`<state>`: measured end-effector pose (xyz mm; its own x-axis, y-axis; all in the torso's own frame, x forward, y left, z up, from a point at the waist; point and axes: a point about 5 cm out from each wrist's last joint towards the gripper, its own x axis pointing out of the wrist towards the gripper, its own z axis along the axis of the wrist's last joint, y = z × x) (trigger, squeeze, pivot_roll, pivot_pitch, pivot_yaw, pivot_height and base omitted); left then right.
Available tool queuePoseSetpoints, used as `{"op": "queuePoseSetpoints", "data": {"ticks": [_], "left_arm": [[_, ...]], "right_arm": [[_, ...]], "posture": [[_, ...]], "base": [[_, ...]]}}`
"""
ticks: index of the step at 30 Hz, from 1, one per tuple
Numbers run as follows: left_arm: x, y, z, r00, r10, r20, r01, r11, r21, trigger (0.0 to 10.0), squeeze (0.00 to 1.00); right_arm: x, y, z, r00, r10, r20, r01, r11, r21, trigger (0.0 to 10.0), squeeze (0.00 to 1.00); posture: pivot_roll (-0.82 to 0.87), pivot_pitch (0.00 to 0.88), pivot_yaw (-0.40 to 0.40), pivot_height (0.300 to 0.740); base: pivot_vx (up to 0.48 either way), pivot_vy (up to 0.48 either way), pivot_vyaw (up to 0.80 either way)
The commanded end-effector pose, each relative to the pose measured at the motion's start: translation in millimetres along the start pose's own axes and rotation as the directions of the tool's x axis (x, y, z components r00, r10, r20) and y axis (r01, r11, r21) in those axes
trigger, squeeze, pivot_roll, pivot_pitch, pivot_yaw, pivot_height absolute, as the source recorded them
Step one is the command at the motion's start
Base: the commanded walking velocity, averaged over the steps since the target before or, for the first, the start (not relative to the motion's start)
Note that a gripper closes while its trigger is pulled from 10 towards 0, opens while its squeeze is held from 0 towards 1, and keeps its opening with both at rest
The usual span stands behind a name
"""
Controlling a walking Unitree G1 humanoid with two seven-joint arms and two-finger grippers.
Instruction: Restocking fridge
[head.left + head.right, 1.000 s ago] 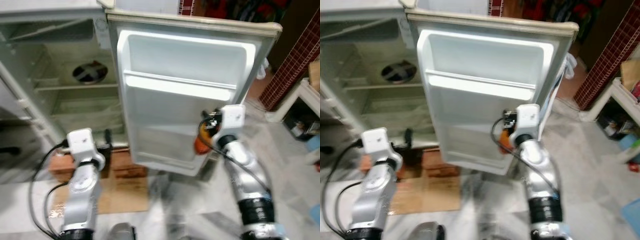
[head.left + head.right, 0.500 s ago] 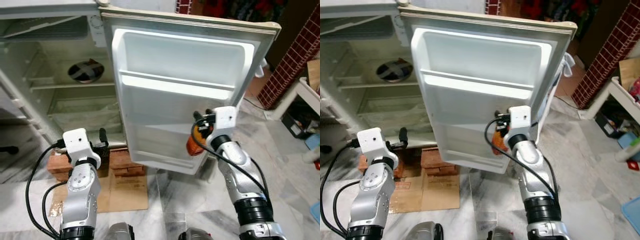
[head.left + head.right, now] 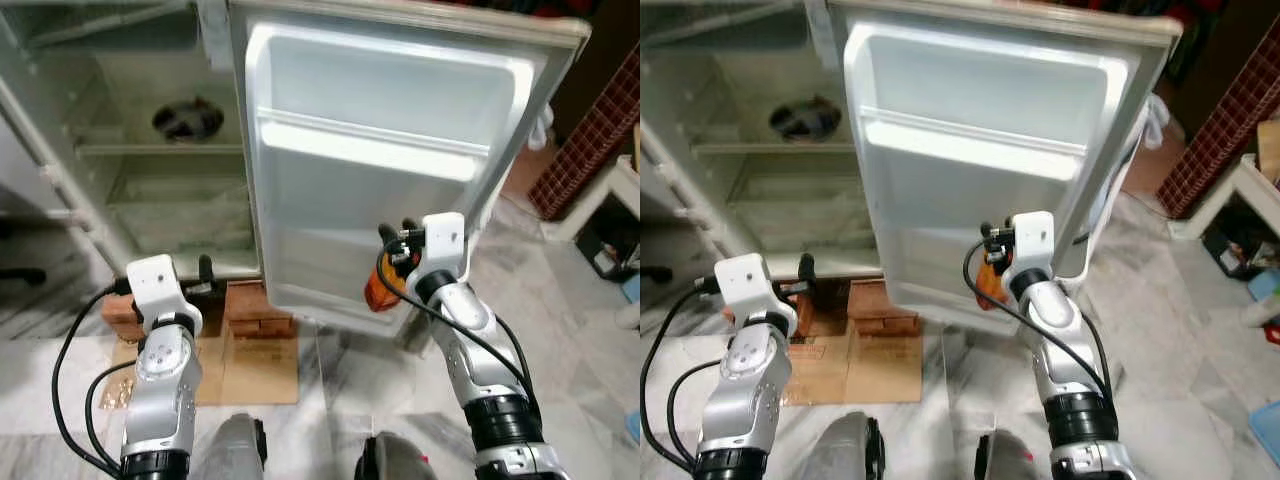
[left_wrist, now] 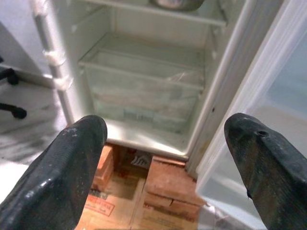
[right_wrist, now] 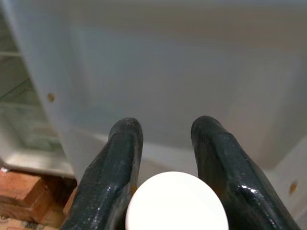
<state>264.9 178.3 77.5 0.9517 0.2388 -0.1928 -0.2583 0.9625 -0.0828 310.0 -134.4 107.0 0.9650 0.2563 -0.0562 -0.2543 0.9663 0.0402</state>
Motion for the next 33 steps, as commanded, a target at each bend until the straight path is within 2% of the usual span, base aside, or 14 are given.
{"op": "queuePoseSetpoints", "data": {"ticks": [1, 18, 33], "left_arm": [[0.0, 0.1, -2, 1.000, 0.008, -0.014, -0.008, 1.000, 0.008, 10.0, 0.00], [0.0, 0.5, 0, 1.000, 0.016, -0.008, -0.016, 1.000, -0.004, 10.0, 0.00], [0.3, 0.5, 0, 1.000, 0.009, -0.006, -0.009, 1.000, -0.016, 10.0, 0.00]], "right_arm": [[0.4, 0.0, 6, 1.000, 0.012, 0.028, -0.012, 1.000, -0.011, 10.0, 0.00], [2.8, 5.0, 7, 0.999, 0.044, 0.032, -0.044, 0.999, -0.018, 10.0, 0.00], [3.2, 11.0, 12, 0.995, 0.074, 0.066, -0.072, 0.997, -0.031, 10.0, 0.00]], "posture": [[0.03, 0.065, -0.021, 0.640], [0.03, 0.082, -0.026, 0.640], [0.02, 0.088, -0.027, 0.640]], "base": [[0.000, 0.000, 0.00], [0.000, 0.000, 0.00], [0.349, 0.000, 0.00]]}}
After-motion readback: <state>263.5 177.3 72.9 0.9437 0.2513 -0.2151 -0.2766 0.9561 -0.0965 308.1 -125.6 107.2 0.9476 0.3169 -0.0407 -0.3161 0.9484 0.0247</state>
